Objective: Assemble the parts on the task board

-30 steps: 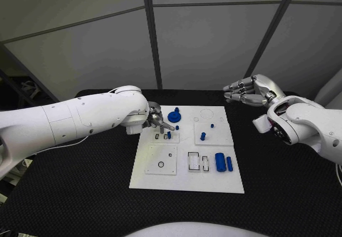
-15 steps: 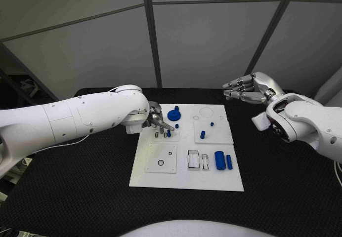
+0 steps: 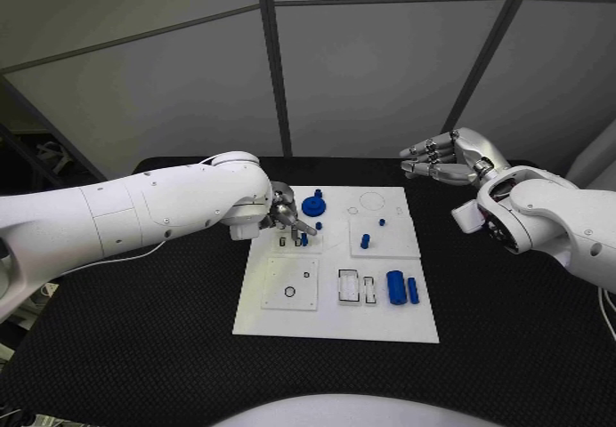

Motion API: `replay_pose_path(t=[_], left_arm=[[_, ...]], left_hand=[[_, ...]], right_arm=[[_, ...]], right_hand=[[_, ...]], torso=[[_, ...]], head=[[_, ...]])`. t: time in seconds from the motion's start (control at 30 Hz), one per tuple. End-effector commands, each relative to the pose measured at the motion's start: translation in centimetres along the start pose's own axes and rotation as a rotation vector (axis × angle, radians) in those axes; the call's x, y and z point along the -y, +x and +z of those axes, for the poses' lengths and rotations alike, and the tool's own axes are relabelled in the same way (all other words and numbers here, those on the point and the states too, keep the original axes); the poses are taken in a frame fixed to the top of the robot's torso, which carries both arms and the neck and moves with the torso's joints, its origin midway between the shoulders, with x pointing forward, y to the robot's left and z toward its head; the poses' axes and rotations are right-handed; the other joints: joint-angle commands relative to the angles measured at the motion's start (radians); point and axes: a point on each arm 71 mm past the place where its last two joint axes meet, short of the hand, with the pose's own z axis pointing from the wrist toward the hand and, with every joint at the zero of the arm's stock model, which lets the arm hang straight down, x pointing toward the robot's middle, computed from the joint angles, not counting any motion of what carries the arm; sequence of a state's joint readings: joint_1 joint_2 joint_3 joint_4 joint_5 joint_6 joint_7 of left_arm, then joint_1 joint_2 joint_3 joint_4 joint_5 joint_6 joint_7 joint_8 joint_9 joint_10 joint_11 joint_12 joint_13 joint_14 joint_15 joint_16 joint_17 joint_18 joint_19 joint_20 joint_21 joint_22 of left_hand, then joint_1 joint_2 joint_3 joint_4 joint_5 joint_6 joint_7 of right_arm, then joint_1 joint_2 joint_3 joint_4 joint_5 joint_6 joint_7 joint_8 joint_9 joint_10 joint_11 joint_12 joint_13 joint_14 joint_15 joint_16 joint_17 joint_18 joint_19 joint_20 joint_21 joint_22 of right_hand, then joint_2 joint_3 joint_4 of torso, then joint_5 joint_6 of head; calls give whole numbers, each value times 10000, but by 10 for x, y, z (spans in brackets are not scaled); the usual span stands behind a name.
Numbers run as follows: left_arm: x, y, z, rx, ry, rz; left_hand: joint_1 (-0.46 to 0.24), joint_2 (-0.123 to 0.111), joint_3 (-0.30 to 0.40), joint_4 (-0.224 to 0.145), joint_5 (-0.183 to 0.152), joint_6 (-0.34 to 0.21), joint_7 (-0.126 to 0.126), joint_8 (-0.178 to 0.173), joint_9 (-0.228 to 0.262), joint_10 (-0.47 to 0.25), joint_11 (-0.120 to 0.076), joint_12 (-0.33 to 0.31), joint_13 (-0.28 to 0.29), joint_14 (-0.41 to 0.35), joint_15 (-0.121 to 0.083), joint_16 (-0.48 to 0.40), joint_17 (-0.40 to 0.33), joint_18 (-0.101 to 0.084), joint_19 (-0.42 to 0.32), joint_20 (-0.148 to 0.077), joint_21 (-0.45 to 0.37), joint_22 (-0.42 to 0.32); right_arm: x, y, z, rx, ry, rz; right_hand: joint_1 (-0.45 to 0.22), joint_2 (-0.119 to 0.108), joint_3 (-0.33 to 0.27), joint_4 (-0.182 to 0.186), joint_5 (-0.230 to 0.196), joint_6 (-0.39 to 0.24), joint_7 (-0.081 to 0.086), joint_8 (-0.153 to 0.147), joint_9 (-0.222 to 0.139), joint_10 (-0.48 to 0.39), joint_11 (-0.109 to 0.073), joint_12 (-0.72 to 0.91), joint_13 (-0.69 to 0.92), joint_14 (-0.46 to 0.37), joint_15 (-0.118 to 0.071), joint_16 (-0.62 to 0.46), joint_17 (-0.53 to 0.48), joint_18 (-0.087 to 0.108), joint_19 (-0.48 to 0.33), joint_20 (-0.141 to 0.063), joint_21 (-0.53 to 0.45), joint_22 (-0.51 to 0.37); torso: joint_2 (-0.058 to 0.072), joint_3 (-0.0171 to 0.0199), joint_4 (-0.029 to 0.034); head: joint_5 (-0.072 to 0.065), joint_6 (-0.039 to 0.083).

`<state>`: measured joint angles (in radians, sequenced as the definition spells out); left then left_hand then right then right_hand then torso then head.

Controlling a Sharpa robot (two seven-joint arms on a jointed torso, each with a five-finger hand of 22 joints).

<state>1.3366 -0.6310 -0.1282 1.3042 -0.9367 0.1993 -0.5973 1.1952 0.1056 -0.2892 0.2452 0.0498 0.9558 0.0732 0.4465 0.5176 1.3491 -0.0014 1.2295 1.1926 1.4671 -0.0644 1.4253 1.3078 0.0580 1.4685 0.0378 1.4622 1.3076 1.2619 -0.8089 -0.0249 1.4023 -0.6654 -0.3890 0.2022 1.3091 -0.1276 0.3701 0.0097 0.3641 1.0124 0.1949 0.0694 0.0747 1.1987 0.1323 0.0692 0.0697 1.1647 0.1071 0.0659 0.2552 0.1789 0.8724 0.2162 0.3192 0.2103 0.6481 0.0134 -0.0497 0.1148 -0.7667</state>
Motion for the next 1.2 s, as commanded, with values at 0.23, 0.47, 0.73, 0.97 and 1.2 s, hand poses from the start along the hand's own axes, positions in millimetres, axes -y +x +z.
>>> replay_pose_path(t=[0.23,0.47,0.73,0.97,1.2], left_arm=[[4,0,2,-105,-22,42],[4,0,2,-163,-22,54],[5,1,2,-273,15,96],[5,1,2,-342,16,128],[7,2,3,-431,62,120]], left_hand=[[103,14,86,-49,26,6,-14,32,28,-50,-4,13,28,563,-11,0,926,-178,236,23,37,572],[205,61,184,-132,27,8,-19,46,78,-44,-8,21,41,564,-15,0,930,-179,237,22,41,583],[277,82,250,-198,27,7,-21,52,112,-40,-11,27,52,564,-16,-2,929,-180,238,21,44,592],[381,71,328,-311,24,4,-22,56,158,-35,-13,32,64,564,-19,-3,932,-182,240,19,49,607],[492,87,425,-433,25,13,-27,63,204,-26,-18,41,80,565,-23,-4,934,-185,244,20,57,626]], right_arm=[[-2,1,2,-37,-44,-3],[-2,2,2,-50,-44,2],[-2,2,2,-58,-45,4],[-2,2,2,-69,-44,6],[-2,2,2,-64,-37,3]], right_hand=[[-37,-39,-11,-60,118,-20,64,-11,-4,-40,51,-22,-21,-97,-6,-38,-44,38,10,83,-102,-53],[-39,-39,-11,-61,145,-23,75,-9,-3,-47,58,-21,-24,-110,0,-38,-60,38,17,88,-133,-73],[-40,-38,-11,-62,158,-26,83,-9,-3,-53,63,-21,-25,-124,5,-40,-72,37,18,92,-154,-87],[-43,-38,-12,-62,169,-28,92,-8,-2,-56,70,-20,-26,-141,12,-42,-85,36,19,98,-181,-104],[-41,-34,-10,-64,178,-27,100,-6,-1,-57,74,-17,-27,-159,19,-44,-99,35,17,103,-208,-122]], torso=[[2,-4,-8],[0,-4,4],[-5,-9,4],[2,-4,7],[6,-4,-5]], head=[[-31,-26],[-53,-62],[-75,-104],[-77,-120],[-75,-149]])
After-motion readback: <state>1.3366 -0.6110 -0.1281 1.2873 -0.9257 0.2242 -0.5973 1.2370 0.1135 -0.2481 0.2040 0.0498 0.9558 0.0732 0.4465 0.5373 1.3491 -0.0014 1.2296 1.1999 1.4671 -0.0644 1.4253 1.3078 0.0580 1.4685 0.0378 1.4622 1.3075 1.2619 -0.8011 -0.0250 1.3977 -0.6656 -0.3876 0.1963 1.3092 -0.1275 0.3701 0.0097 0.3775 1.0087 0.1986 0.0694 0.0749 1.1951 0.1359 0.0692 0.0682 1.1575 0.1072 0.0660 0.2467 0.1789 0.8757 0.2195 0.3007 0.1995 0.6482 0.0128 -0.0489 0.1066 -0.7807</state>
